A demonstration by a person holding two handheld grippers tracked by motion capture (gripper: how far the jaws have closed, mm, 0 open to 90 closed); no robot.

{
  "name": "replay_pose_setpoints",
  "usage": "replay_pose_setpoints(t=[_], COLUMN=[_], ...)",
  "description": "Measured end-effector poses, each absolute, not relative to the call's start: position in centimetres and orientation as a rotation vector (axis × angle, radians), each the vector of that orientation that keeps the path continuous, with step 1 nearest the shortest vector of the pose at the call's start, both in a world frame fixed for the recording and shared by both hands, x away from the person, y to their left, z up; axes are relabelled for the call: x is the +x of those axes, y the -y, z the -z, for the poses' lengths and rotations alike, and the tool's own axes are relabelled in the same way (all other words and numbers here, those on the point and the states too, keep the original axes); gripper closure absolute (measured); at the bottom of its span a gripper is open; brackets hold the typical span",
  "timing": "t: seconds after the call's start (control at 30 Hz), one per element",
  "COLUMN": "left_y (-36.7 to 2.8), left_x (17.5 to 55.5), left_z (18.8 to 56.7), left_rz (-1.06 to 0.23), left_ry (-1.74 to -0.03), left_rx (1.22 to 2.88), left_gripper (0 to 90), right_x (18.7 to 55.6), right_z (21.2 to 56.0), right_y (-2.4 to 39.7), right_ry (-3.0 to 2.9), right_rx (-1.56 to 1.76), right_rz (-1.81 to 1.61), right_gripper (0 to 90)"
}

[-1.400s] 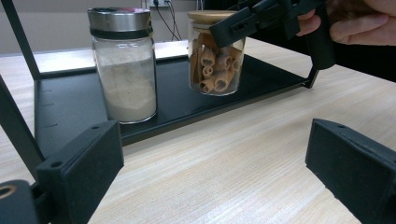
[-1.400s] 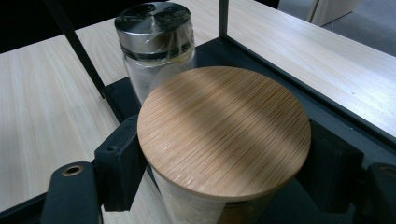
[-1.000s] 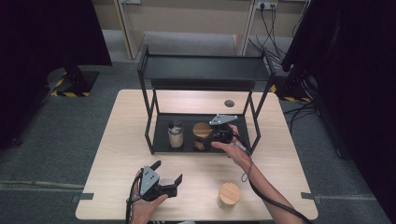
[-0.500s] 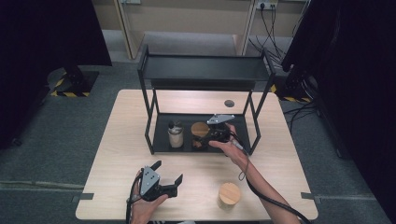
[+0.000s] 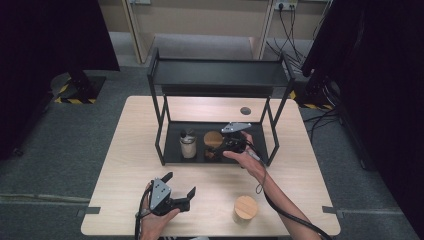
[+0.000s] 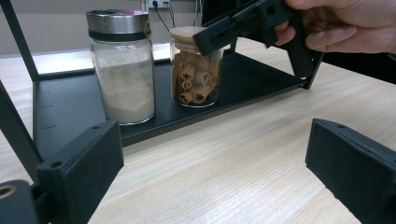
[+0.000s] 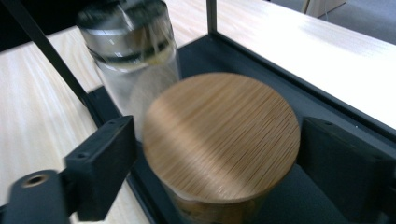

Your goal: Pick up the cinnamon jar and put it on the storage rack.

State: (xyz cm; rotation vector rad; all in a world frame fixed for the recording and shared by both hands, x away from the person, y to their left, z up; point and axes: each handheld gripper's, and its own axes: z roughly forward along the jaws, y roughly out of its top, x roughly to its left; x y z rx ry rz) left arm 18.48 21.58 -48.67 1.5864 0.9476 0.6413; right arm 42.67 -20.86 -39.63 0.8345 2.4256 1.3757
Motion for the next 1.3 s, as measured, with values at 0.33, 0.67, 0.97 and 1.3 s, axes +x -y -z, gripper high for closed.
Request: replay_pose_setpoints(t=[0.33,0.67,0.97,1.3], left_y=[-21.6,-21.6,-21.6,-21.6], left_x=[18.4,18.5,18.5,18.5], left_z=[48.6,48.7,48.7,48.7], left_rz=[-0.644,-0.642,-0.644,-0.644], left_ry=[-0.948,-0.949,-0.952,-0.956], left_rx=[1.584,1.588,1.586,1.582], left_gripper=[3.3,3.3,3.3,3.3], right_x=[41.3,39.7,38.4,37.0], right_z=[39.0,38.5,38.4,38.5], right_y=[21.9,23.3,24.4,25.8], right_ry=[-2.381,-2.333,-2.307,-2.28], right_rx=[0.859,0.84,0.818,0.811], right_rz=[-1.413,-1.49,-1.541,-1.595], right_gripper=[4.2,3.9,3.8,3.7])
